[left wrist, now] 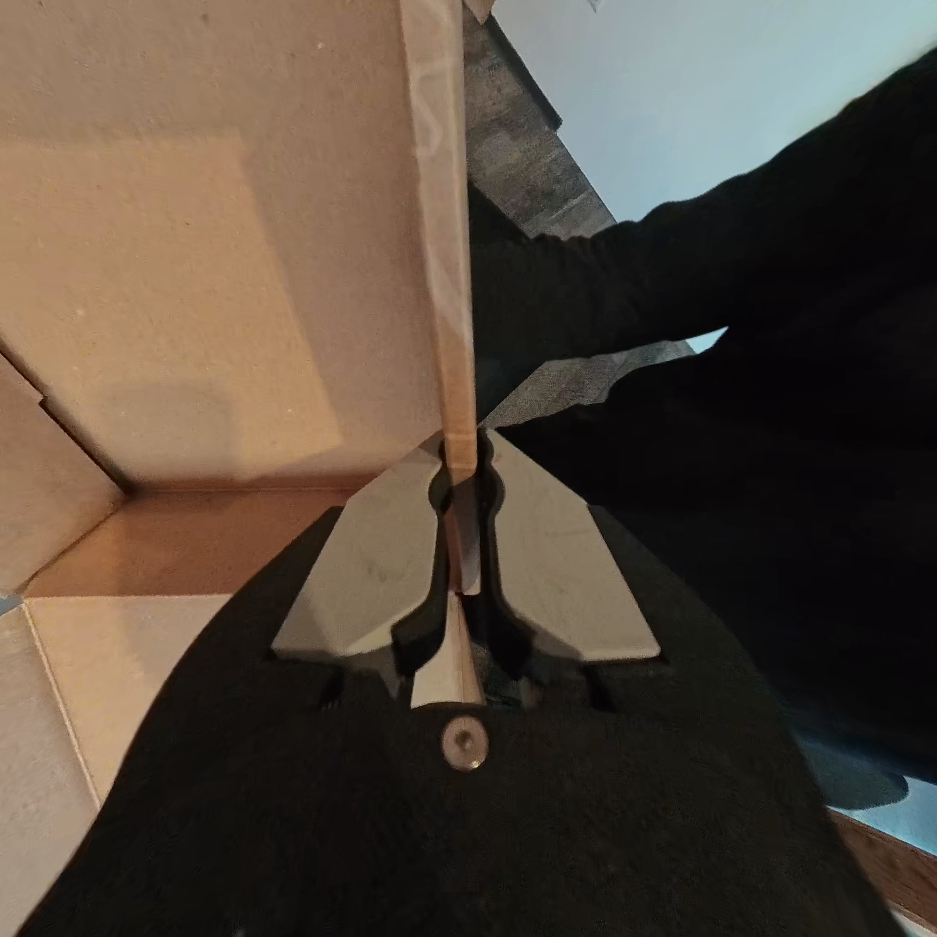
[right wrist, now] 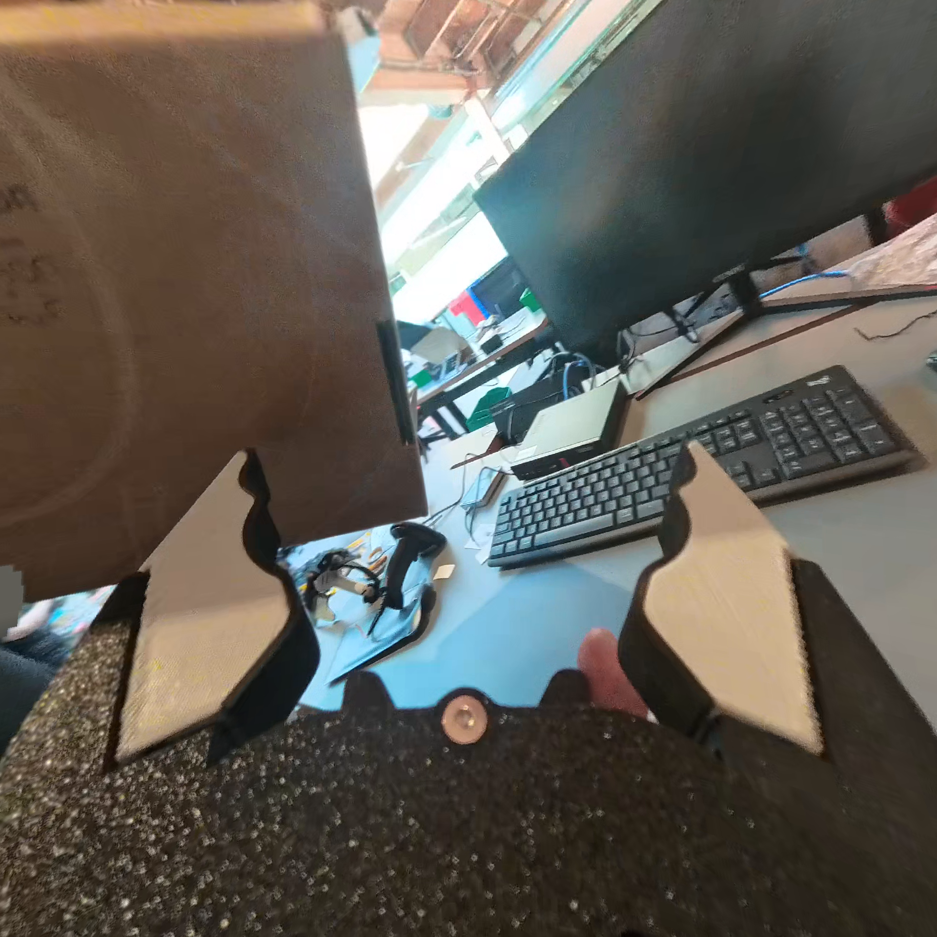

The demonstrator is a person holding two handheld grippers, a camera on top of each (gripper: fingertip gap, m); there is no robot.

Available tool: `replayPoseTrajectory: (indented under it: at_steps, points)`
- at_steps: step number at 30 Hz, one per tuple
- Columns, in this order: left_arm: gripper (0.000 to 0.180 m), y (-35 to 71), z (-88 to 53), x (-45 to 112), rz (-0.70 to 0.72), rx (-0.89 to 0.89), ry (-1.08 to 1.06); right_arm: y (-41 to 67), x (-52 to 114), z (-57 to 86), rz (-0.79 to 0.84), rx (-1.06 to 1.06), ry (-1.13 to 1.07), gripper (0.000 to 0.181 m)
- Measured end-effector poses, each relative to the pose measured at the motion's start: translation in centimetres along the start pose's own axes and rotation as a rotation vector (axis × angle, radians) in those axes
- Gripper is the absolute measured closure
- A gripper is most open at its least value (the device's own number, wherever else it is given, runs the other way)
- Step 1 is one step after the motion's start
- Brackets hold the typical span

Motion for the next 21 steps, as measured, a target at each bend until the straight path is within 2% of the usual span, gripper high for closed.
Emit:
replayPoseTrajectory:
  at_steps: [4,12,18,21]
  points:
    - [0.175,-0.5,0.3,0.0,-0.026,0.016,0.023,0.9,-0.4,-2.2,-0.076,0.012,0.200,0.025]
    - [0.175,-2.5,-1.8,0.0,-0.095,-0.015,0.092,1.0,1.2,-9.9,-0.333,-0.193,0.145,0.023]
    - [0.175,-2.5,-3.3,-1.2,-0.104,-0.036,0.153,0.1,2.8,-12.4,-0.336,-0.204,0.119,0.023]
    - [0.175,-2.1,-3.1,-2.1,-0.044,-0.052,0.130,-0.8,3.8,-13.7,-0.278,-0.233,0.138,0.024]
Point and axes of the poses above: each gripper's, where its closed fingertips meet, x out along the fingers, y out of its top, z = x × y across the jaws, the point moved 6 cm from there along -x, back along the fingers, and after that the axes turned 12 degrees about -z, right-handed, at the moved point
